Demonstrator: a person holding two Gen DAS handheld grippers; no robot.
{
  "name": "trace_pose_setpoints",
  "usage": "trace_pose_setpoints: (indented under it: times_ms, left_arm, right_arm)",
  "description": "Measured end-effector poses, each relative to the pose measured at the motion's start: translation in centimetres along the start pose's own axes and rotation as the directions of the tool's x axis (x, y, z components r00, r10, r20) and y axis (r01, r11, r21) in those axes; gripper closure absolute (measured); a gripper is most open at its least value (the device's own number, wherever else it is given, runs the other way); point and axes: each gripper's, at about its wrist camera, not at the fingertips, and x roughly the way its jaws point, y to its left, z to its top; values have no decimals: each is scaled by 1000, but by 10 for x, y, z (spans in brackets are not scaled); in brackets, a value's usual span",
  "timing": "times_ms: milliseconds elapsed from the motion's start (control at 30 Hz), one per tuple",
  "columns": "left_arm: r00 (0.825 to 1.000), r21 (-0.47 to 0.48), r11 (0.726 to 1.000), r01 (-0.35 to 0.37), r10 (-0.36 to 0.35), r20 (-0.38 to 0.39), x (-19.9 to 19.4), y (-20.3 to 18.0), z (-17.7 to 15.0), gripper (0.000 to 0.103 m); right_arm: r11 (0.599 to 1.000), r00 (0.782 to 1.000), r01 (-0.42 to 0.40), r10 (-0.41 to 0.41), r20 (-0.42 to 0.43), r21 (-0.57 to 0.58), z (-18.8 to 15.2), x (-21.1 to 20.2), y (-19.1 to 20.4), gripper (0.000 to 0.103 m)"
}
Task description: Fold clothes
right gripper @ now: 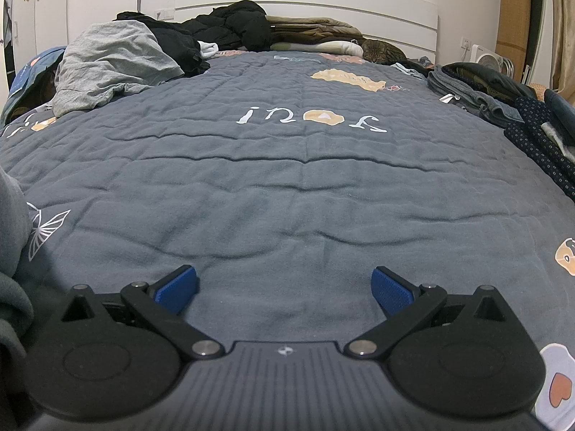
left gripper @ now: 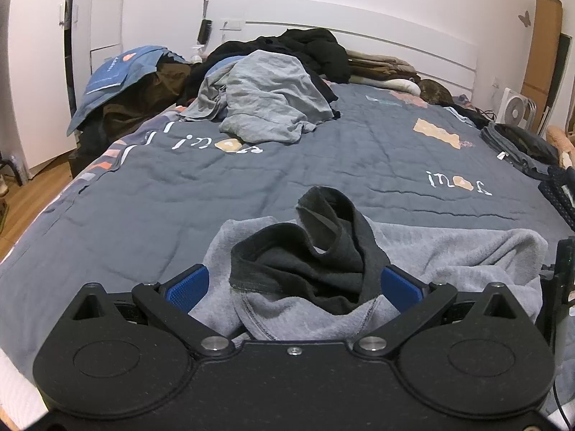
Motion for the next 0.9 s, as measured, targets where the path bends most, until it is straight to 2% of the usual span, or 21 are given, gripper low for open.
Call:
trace_pose_setpoints:
  times_ms: [600,900]
  left_arm:
    - [1000,-10,1000,1,-1,0,1,3,1,0]
    - [1000,11,1000,-20,20,7,-2,9,2,0]
  right_arm:
    - [1000,1000,-2,2,-1,1,1,2,1,0]
    - [996,998,-3,9,65,-92,28,-38,8,0]
